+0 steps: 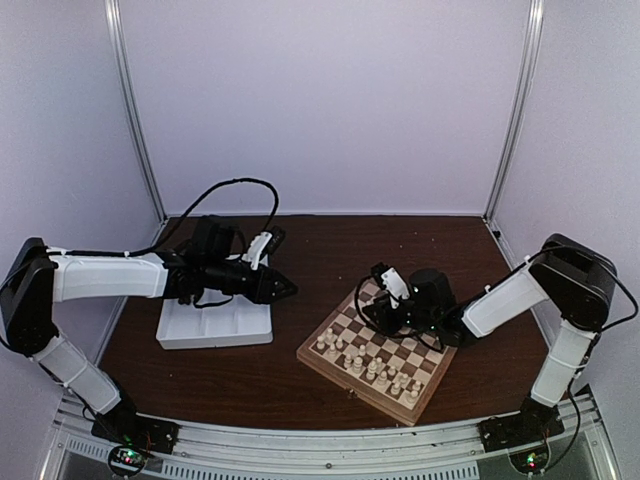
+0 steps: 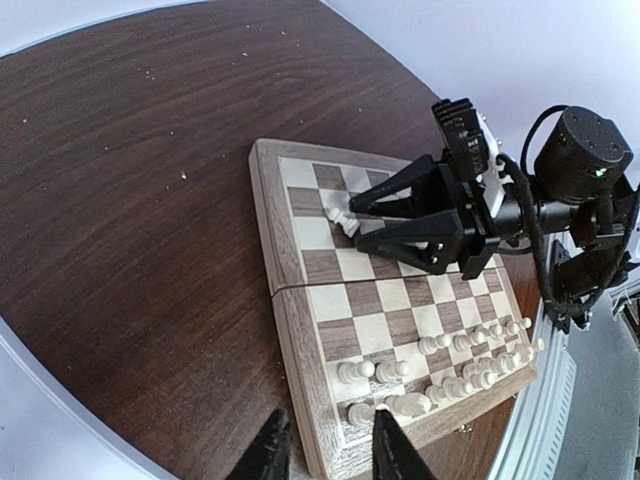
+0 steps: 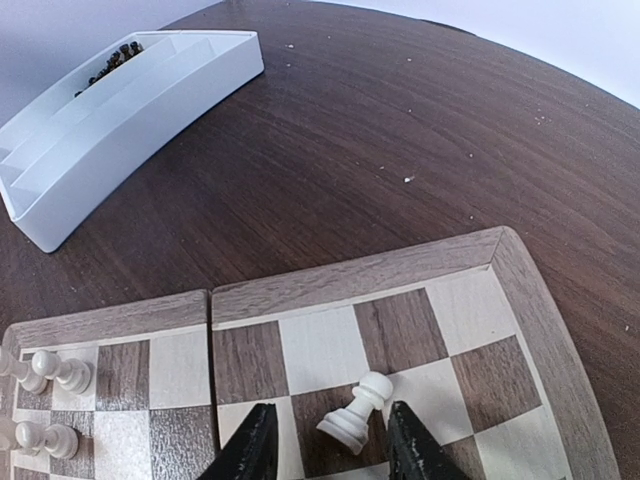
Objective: Set up the chess pieces on the board
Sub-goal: Place the chess piece on the chessboard.
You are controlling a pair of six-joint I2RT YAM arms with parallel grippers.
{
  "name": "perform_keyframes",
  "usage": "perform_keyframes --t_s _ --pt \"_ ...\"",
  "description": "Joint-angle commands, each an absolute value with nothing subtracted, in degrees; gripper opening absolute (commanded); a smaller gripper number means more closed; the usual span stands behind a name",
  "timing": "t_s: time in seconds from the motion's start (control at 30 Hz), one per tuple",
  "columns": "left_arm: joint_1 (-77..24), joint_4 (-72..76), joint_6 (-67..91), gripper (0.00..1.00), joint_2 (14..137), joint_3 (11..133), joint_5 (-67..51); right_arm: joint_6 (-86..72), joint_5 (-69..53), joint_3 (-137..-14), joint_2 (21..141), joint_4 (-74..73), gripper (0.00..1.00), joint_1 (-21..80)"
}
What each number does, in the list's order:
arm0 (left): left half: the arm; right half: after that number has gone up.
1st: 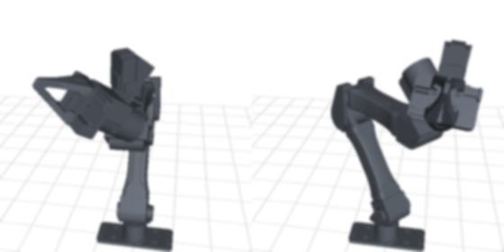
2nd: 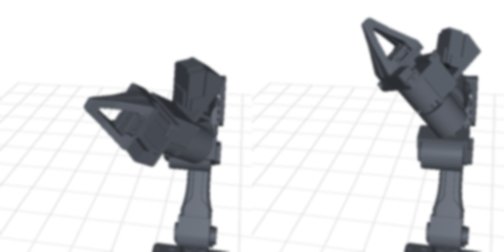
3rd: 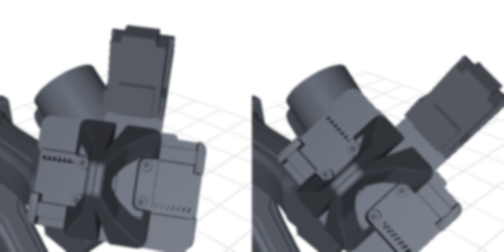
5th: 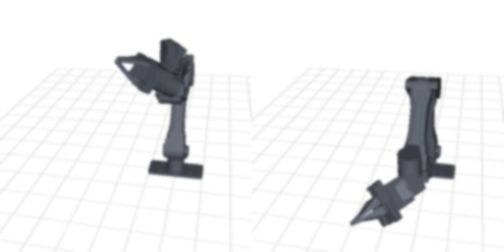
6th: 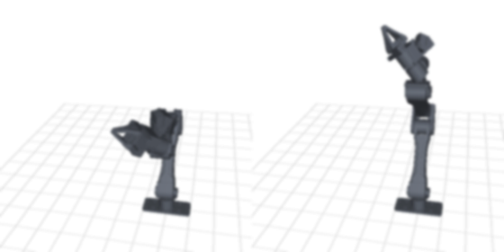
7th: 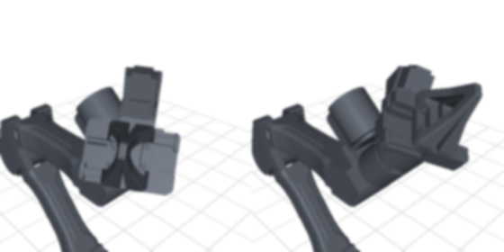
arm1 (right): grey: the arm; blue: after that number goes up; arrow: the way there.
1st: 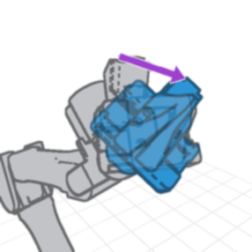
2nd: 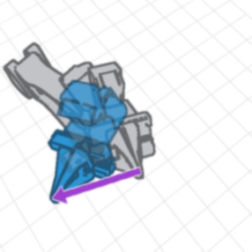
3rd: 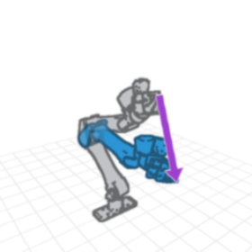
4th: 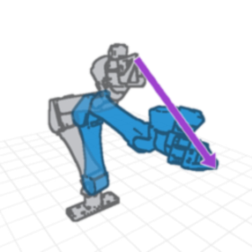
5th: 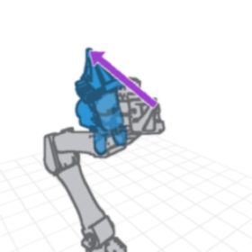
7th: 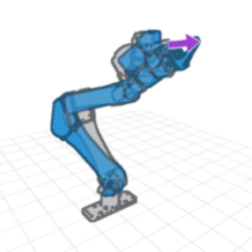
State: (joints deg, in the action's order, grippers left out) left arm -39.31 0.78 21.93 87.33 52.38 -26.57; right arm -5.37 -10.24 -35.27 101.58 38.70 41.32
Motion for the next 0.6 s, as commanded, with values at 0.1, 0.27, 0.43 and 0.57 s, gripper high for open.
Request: perform_keyframes --t_s 0.1,0.27,0.43,0.57 --pt "-38.98 1.24 20.84 0.29 85.53 52.47 -25.91 -7.28 -10.85 -37.04 96.36 31.37 0.40 40.32" --pt "-39.02 1.14 20.79 0.29 85.19 52.47 -25.82 -10.00 -11.52 -45.88 94.48 10.21 0.45 39.44" --pt "-39.02 1.13 20.83 0.29 85.21 52.47 -25.84 -12.51 -10.98 -57.43 94.30 -12.34 0.45 39.43" --pt "-39.02 1.40 20.92 0.29 85.38 52.38 -25.88 -15.32 -8.95 -67.64 97.62 -28.05 0.43 39.22"
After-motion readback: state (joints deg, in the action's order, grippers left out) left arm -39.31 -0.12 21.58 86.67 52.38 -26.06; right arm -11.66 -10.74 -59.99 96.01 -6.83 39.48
